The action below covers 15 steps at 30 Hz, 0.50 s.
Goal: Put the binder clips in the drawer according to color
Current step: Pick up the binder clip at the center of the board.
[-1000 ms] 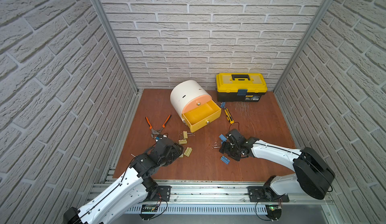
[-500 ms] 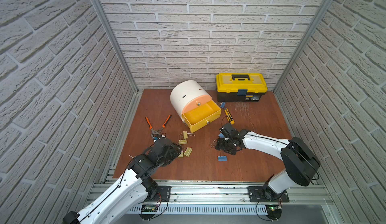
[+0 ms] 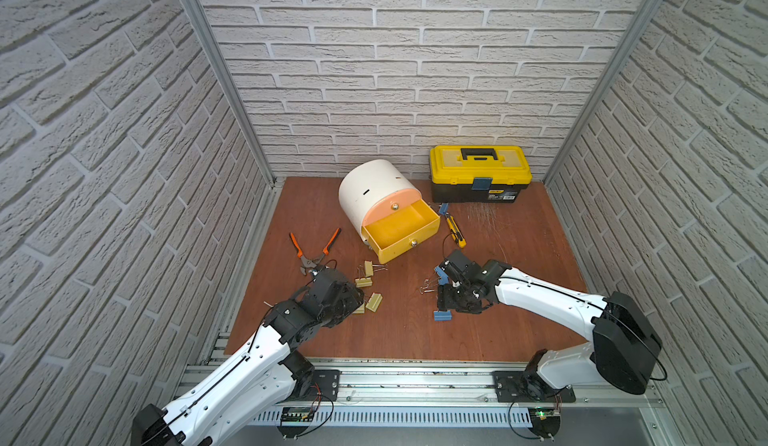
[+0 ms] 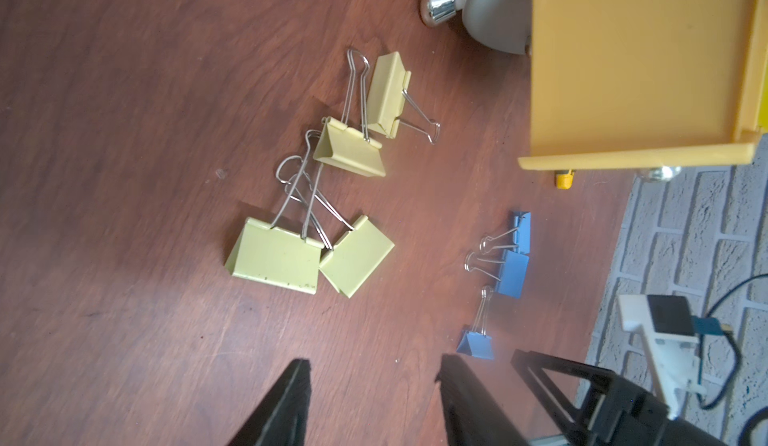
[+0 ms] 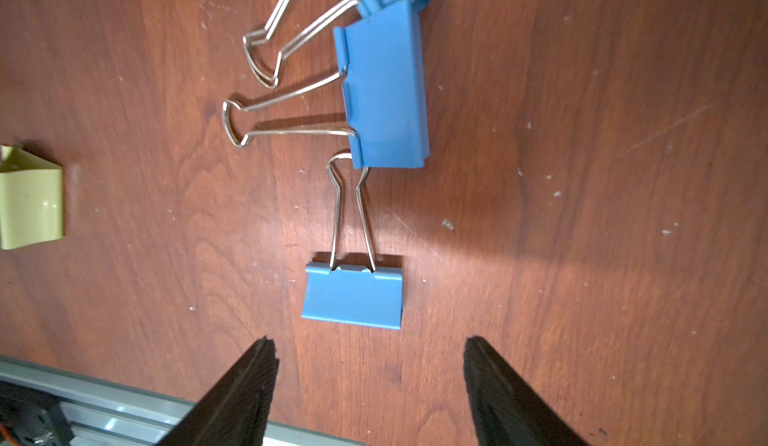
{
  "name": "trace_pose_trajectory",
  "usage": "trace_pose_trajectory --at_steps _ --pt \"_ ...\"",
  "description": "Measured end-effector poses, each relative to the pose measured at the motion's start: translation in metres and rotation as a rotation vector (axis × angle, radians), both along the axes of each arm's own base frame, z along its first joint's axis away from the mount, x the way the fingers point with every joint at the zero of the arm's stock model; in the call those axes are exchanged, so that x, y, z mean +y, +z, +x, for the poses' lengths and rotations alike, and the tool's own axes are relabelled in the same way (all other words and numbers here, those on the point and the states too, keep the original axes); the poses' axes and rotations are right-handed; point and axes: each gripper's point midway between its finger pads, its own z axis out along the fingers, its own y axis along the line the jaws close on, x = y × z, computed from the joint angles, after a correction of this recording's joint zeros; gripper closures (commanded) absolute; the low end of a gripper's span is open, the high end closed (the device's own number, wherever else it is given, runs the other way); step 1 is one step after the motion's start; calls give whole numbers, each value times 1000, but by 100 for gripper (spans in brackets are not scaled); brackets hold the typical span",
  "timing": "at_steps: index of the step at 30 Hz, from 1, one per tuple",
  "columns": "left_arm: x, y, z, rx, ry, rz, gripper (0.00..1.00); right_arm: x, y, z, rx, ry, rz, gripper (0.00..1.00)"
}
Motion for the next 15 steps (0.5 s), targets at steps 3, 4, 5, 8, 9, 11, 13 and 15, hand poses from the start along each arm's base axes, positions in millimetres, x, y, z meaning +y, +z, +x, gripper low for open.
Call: trace_pose_trajectory --at_steps 3,4,5,8,9,11,13,15 --pt "-1 3 2 -5 2 -4 45 2 -10 -5 21 26 -43 24" --pt "-1 3 2 -6 2 -3 45 3 -13 -6 30 35 -58 24" --pt "-1 3 2 -7 0 -3 45 4 -16 -7 34 40 -68 24" --pt "0 3 2 -7 0 -2 45 7 -22 -6 41 58 -96 24" --pt "0 3 2 -9 -1 -3 45 8 -23 -6 42 63 -103 24" --pt "0 3 2 -11 -2 -4 45 11 -24 -5 41 74 -111 24" --pt "0 4 2 -13 -1 -5 45 15 -25 -4 38 86 -117 24" --pt "0 4 2 -13 0 -5 45 17 -27 -3 38 92 -123 26"
